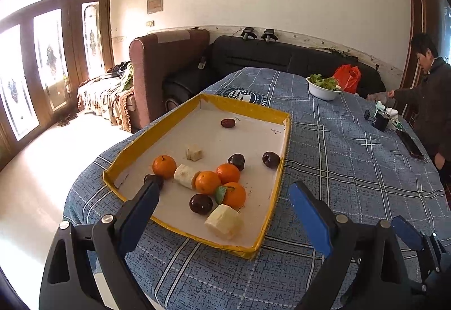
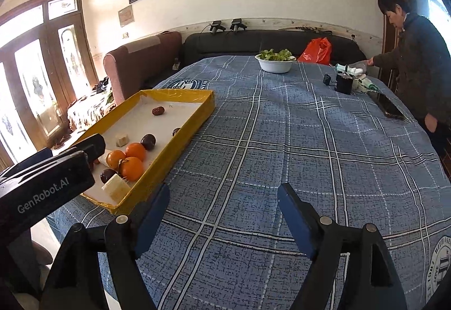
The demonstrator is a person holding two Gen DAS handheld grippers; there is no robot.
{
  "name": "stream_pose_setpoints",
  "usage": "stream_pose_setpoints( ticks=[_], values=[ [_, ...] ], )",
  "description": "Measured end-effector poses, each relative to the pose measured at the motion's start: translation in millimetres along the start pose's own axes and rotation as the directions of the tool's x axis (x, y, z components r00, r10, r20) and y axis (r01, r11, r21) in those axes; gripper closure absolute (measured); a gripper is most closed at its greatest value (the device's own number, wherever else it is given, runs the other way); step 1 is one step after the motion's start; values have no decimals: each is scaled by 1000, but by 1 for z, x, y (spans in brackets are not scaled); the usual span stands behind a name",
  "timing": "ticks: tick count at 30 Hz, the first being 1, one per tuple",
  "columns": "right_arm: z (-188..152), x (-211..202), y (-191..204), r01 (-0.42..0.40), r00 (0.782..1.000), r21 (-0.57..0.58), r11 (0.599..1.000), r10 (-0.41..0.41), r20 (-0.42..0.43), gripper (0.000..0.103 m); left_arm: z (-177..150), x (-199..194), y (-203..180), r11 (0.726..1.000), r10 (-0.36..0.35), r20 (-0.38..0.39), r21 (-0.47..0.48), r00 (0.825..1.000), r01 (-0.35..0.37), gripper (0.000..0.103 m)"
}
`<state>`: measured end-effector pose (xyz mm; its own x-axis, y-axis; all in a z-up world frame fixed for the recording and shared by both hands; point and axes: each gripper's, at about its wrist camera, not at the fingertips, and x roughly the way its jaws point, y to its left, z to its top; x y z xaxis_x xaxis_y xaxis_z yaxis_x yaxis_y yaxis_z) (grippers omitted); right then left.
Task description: Organize fruits
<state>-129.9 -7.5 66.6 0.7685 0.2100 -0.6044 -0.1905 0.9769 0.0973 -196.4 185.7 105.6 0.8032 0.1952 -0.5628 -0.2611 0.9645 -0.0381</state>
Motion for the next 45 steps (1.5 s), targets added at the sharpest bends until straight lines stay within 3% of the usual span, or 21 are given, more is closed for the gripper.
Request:
stream_pose_setpoints(
  ticks=[5,10,21,28,39,45],
  values=[
    [-6,-2,-2,4,1000,31,1000,-4,-4,19,0,-25,-7,1000,8,92,-9,996,-7,10],
    [-8,-17,2,18,998,10,1000,-19,57,18,-4,-39,-13,1000,22,160,6,987,-23,4],
    [-9,-24,3,5,997,-17,1000,-4,73,14,-7,-24,-10,999,38,83,12,996,-40,3],
    [-11,-25,7,5,998,-30,1000,-3,68,13,-13,-13,-15,999,5,20,37,1000,-6,3],
    [-13,-22,9,7,998,-39,999,-5,58,12,-16,-10,-13,999,-28,-12,21,1000,29,3],
    [-13,-25,13,28,997,-58,998,-23,76,12,-15,-12,-10,1000,-24,9,6,1000,23,3]
  ],
)
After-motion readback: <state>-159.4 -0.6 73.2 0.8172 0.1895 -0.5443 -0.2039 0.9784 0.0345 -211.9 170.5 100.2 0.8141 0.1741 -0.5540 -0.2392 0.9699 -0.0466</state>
